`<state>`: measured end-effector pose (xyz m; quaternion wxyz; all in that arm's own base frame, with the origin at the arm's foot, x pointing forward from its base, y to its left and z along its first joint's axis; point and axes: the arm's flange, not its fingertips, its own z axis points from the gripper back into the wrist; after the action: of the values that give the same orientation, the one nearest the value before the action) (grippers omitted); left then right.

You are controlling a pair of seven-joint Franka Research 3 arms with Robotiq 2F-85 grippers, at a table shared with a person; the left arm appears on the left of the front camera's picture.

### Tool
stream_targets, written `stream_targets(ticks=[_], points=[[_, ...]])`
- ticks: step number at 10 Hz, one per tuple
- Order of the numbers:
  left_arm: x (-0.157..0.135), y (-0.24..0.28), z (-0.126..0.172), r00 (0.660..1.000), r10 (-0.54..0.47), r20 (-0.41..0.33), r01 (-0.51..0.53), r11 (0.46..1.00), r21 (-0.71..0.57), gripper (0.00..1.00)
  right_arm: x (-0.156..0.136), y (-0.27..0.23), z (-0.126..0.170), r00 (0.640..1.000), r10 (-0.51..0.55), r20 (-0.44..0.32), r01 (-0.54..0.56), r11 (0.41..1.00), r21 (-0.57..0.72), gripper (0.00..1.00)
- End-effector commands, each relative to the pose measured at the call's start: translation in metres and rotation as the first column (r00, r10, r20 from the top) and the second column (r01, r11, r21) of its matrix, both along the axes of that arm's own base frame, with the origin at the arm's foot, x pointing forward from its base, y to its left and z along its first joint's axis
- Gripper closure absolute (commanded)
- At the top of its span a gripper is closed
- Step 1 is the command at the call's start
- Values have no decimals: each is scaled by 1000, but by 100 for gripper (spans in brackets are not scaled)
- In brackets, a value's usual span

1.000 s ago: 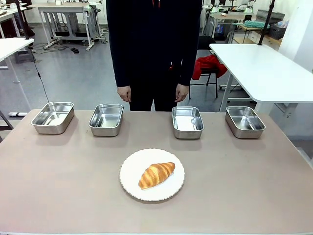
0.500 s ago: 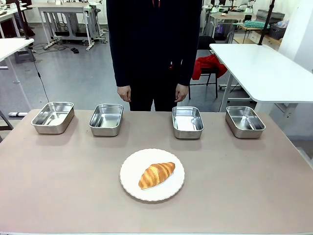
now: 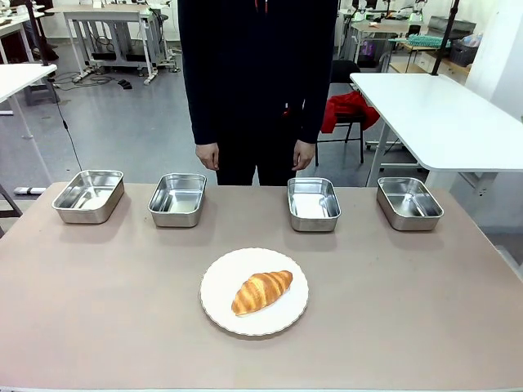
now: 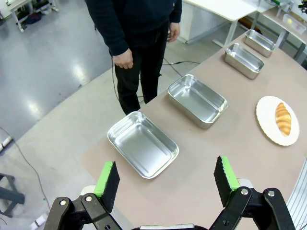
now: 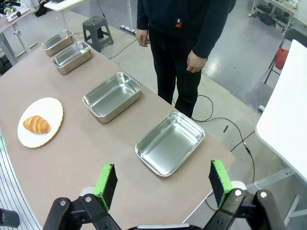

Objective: Place the bread in the container.
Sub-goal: Place the Butter Roll into the Airtight Container indicated by the human.

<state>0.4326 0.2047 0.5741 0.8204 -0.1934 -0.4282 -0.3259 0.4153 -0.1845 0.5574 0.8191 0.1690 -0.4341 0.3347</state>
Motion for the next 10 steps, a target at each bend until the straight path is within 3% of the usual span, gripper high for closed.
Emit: stream_targets(ticks=[1, 10], points=[[-1, 1, 0, 1000, -7, 8, 7, 1000, 1, 0, 2, 0, 0, 1000, 4, 9, -4, 1000, 3, 0], [-1, 1, 0, 1000, -7, 8, 7, 1000, 1, 0, 2, 0, 0, 1000, 4, 9, -4, 1000, 3, 0]])
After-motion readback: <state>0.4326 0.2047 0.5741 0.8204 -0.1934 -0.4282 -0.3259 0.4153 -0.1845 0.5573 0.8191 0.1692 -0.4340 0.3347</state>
